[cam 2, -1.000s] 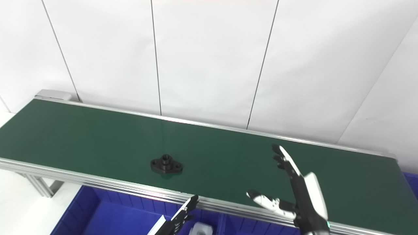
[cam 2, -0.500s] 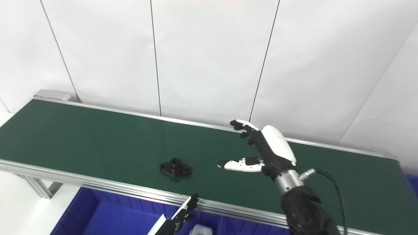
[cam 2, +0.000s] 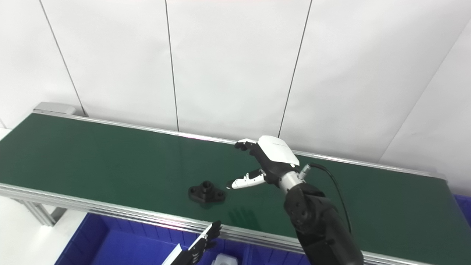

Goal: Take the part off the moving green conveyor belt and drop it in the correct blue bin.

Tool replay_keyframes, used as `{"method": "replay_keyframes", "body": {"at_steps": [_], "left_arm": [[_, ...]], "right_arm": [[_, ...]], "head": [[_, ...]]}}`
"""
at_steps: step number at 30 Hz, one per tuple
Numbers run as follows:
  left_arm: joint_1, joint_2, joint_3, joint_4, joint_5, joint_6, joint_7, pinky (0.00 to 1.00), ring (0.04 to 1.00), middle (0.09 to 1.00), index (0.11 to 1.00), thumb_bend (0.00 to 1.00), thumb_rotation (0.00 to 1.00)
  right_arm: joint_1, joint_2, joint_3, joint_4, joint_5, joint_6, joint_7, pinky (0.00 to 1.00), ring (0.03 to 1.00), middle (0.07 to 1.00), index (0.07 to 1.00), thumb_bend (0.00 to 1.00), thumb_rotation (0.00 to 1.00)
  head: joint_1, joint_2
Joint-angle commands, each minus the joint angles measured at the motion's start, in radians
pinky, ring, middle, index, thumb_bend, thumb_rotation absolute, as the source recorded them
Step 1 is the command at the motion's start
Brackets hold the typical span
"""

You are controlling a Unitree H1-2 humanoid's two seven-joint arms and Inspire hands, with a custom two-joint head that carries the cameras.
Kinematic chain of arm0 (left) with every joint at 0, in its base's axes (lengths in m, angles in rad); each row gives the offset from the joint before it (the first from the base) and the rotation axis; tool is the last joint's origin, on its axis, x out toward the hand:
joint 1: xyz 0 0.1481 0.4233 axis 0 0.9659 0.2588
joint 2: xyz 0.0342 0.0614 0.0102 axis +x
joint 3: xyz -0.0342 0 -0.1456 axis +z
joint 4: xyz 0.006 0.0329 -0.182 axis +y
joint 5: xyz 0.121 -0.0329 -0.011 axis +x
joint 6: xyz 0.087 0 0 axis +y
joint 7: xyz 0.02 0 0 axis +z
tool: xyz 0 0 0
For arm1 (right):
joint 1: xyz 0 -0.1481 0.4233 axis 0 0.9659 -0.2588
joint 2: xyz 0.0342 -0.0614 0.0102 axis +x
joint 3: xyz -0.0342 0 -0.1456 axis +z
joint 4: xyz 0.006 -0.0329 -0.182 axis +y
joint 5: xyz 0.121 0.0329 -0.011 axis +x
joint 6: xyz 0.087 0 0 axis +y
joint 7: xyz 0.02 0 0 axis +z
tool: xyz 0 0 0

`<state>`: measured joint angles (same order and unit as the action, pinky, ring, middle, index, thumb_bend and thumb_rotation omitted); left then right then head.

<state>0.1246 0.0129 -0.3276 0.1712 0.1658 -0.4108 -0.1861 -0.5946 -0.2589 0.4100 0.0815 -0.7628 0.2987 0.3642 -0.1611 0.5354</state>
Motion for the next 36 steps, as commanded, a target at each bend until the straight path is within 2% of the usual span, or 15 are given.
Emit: {"method": "replay_keyframes", "body": {"at_steps": [1,4,6,8,11,13,18,25,27,32,36], "left_arm": [[0.002,-0.002,-0.007,-0.040,-0.022,-0.005,-0.010,0.96,1.000,1.000,1.000,0.77,0.54],[0.010,-0.001,-0.011,-0.049,-0.009,-0.004,-0.011,0.96,1.000,1.000,1.000,0.78,0.57],[0.013,0.000,-0.014,-0.056,-0.003,0.001,-0.013,0.97,1.000,1.000,1.000,0.79,0.59],[0.014,0.003,-0.017,-0.060,0.003,-0.003,-0.014,0.97,1.000,1.000,1.000,0.79,0.61],[0.014,0.005,-0.021,-0.061,0.003,-0.013,-0.016,0.98,1.000,1.000,1.000,0.79,0.62],[0.015,0.004,-0.023,-0.061,0.001,-0.014,-0.016,0.98,1.000,1.000,1.000,0.79,0.62],[0.005,0.003,-0.030,-0.048,-0.008,-0.032,-0.018,0.97,1.000,1.000,1.000,0.79,0.63],[0.009,0.006,-0.034,-0.064,-0.002,-0.026,-0.018,0.98,1.000,1.000,1.000,0.79,0.63],[0.010,0.006,-0.034,-0.065,-0.006,-0.029,-0.019,0.98,1.000,1.000,1.000,0.78,0.62],[0.017,0.009,-0.037,-0.082,-0.006,-0.022,-0.021,0.99,1.000,1.000,1.000,0.78,0.62],[0.019,0.011,-0.037,-0.088,-0.008,-0.016,-0.023,0.99,1.000,1.000,1.000,0.77,0.63]], "right_arm": [[-0.060,0.010,0.008,0.001,-0.021,0.017,0.004,0.65,0.771,0.795,0.799,0.83,0.34],[-0.075,0.013,0.038,0.038,-0.051,0.005,0.008,0.66,0.765,0.785,0.810,0.82,0.34],[-0.082,0.002,0.075,0.071,-0.098,-0.040,-0.031,0.65,0.733,0.751,0.781,0.81,0.34],[-0.085,0.000,0.092,0.095,-0.117,-0.058,-0.055,0.63,0.710,0.728,0.759,0.80,0.32],[-0.089,0.001,0.106,0.135,-0.130,-0.061,-0.063,0.62,0.704,0.728,0.748,0.79,0.30],[-0.092,0.002,0.114,0.163,-0.141,-0.053,-0.055,0.65,0.734,0.761,0.773,0.79,0.31],[-0.080,0.002,0.119,0.199,-0.147,-0.038,-0.053,0.64,0.770,0.806,0.808,0.81,0.30],[-0.069,-0.019,0.182,0.243,-0.194,-0.048,-0.010,0.58,0.708,0.756,0.798,0.80,0.30],[-0.059,-0.023,0.199,0.260,-0.205,-0.053,-0.023,0.55,0.682,0.733,0.793,0.79,0.30],[-0.033,-0.026,0.225,0.303,-0.214,-0.086,-0.074,0.56,0.689,0.731,0.774,0.79,0.29],[-0.030,-0.018,0.244,0.320,-0.214,-0.096,-0.075,0.57,0.687,0.729,0.778,0.75,0.30]], "head": [[-0.002,0.003],[-0.013,0.001],[-0.016,0.005],[-0.024,0.002],[-0.033,0.001],[-0.038,-0.007],[-0.039,0.007],[-0.038,0.017],[-0.040,0.021],[-0.042,0.027],[-0.047,0.034]]}}
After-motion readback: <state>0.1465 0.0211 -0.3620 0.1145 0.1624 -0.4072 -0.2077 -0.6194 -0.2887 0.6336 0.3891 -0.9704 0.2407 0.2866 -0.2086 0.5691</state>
